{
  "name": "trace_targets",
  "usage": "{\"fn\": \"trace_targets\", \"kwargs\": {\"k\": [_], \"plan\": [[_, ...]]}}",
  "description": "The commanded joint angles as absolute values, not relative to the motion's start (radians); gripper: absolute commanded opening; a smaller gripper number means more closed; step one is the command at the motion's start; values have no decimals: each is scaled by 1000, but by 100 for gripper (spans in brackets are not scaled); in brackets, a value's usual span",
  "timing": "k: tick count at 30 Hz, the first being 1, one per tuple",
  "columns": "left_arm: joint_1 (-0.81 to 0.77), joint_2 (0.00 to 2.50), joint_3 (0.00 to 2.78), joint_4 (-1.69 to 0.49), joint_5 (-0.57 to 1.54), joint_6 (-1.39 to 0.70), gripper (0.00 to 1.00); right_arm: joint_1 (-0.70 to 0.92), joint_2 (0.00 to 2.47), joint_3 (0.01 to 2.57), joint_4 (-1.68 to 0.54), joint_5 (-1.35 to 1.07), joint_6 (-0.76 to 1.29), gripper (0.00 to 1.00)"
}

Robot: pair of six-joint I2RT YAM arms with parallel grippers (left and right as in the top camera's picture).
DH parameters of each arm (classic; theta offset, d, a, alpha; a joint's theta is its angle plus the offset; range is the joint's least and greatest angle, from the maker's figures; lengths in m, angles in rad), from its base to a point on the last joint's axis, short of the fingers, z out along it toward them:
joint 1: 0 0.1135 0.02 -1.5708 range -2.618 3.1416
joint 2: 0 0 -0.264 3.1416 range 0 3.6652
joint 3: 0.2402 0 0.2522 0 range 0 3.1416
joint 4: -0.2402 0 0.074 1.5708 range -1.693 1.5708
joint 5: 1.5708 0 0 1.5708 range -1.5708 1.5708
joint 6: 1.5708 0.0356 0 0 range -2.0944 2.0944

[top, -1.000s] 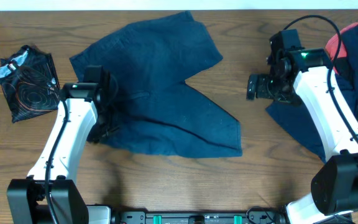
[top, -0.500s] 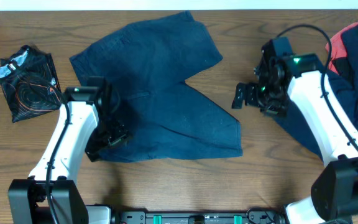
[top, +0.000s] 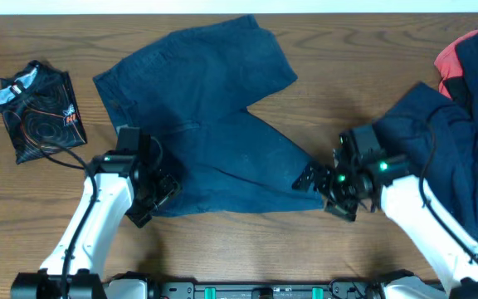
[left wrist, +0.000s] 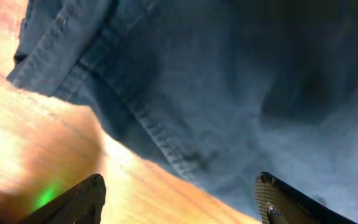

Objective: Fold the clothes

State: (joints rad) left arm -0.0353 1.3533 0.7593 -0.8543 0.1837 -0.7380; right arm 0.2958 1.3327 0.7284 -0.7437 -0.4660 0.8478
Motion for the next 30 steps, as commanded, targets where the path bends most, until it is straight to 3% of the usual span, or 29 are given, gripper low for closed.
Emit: {"fn": "trace_targets", "kwargs": {"k": [1, 10, 17, 30], "plan": [[-36, 1346, 720, -826, 149, -796, 78, 320, 1317, 646, -674, -479, 992, 97], [-36, 1347, 684, -742, 138, -828, 78, 380, 1320, 472, -321, -424, 1184, 90], [-36, 1347, 670, -754, 62, -905, 79, 381, 1320, 450, -303, -296, 1217, 85], [-36, 1347, 582, -647, -66, -982, 79, 386, 1354, 430, -288, -266, 1245, 81]]}}
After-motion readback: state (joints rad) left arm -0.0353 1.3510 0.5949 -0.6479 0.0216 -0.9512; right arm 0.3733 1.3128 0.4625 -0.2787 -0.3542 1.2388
